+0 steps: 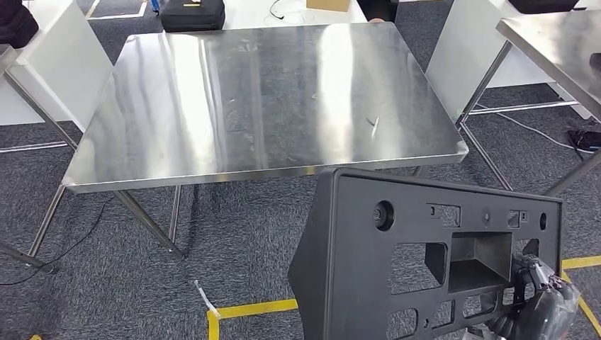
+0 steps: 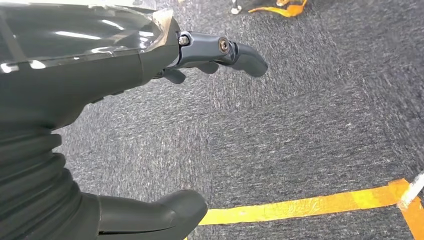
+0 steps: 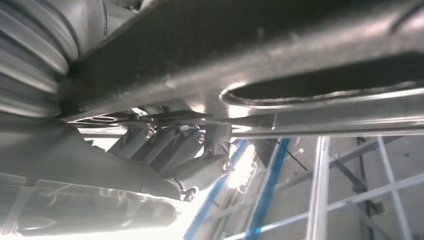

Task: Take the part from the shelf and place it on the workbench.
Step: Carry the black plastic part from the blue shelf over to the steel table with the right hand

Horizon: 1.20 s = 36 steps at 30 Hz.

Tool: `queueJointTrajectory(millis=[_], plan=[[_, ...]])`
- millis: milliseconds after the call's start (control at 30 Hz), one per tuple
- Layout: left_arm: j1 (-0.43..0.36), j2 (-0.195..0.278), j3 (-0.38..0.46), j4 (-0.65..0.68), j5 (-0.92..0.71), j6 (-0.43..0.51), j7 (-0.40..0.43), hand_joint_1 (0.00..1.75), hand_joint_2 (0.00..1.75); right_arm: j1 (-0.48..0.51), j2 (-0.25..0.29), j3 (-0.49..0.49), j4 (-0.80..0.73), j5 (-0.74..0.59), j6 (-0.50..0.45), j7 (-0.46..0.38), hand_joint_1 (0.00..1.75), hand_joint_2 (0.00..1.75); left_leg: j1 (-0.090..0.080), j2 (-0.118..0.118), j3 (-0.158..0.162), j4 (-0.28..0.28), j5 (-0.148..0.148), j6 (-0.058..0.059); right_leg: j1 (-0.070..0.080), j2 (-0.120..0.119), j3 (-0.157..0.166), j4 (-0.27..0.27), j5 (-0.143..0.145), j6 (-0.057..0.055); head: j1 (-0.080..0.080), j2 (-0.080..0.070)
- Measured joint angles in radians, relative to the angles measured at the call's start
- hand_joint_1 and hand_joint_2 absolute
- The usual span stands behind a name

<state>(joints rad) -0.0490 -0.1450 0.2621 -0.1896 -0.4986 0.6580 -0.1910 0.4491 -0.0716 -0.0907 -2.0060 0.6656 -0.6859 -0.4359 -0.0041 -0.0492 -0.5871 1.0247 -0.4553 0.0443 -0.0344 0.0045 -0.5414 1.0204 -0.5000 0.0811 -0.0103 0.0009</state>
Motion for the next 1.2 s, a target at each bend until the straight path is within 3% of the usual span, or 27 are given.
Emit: queueJointTrajectory(millis=[67, 133, 167, 300, 433, 500, 1200], plan=[[0.000, 0.001, 0.000, 0.000, 0.000, 0.000, 0.002, 0.00, 1.75, -0.002, 0.004, 0.000, 0.000, 0.010, 0.000, 0.003, 1.66, 1.75, -0.003, -0.001, -0.001, 0.002, -0.003, 0.015, -0.001, 0.001, 0.003, -0.004, 0.004, -0.012, -0.002, 0.000], [-0.001, 0.001, 0.000, 0.000, -0.001, -0.001, 0.004, 0.00, 1.75, -0.004, 0.008, 0.000, 0.001, 0.017, 0.000, 0.006, 1.66, 1.75, -0.003, 0.000, -0.001, 0.001, 0.000, 0.034, 0.003, 0.001, 0.006, -0.004, 0.006, -0.015, -0.002, 0.000], [-0.001, 0.001, 0.000, 0.000, -0.001, -0.002, 0.005, 0.00, 1.75, -0.004, 0.010, 0.000, 0.001, 0.018, 0.000, 0.008, 1.66, 1.75, -0.002, 0.001, 0.000, 0.000, 0.002, 0.036, 0.005, 0.001, 0.005, -0.004, 0.006, -0.016, -0.002, 0.000], [-0.001, 0.001, -0.001, 0.000, -0.002, -0.003, 0.004, 0.00, 1.75, -0.005, 0.018, -0.001, 0.000, 0.025, 0.000, 0.011, 1.66, 1.75, 0.000, 0.002, 0.003, -0.007, 0.006, 0.024, 0.010, 0.001, 0.004, -0.003, 0.005, -0.024, -0.002, 0.000], [-0.001, 0.000, -0.001, 0.000, -0.003, -0.002, 0.004, 0.00, 1.75, -0.004, 0.023, -0.004, -0.001, 0.028, 0.000, 0.012, 1.66, 1.75, 0.005, 0.003, 0.003, -0.010, 0.005, -0.011, 0.013, 0.001, 0.001, -0.002, 0.004, -0.026, -0.002, 0.000], [-0.002, -0.002, -0.002, 0.000, -0.007, -0.001, 0.005, 0.00, 1.75, 0.000, 0.023, -0.009, -0.007, 0.025, 0.000, 0.011, 1.66, 1.75, 0.006, 0.003, 0.003, -0.010, 0.003, -0.018, 0.013, 0.001, -0.002, -0.002, 0.003, -0.028, -0.001, 0.000], [-0.016, -0.006, -0.004, -0.002, -0.010, 0.004, 0.021, 0.00, 1.75, 0.016, 0.026, -0.021, -0.030, 0.034, 0.000, 0.021, 1.66, 1.75, -0.004, 0.005, 0.003, -0.009, 0.000, -0.019, 0.005, 0.001, 0.002, -0.004, 0.002, -0.029, -0.001, 0.000]])
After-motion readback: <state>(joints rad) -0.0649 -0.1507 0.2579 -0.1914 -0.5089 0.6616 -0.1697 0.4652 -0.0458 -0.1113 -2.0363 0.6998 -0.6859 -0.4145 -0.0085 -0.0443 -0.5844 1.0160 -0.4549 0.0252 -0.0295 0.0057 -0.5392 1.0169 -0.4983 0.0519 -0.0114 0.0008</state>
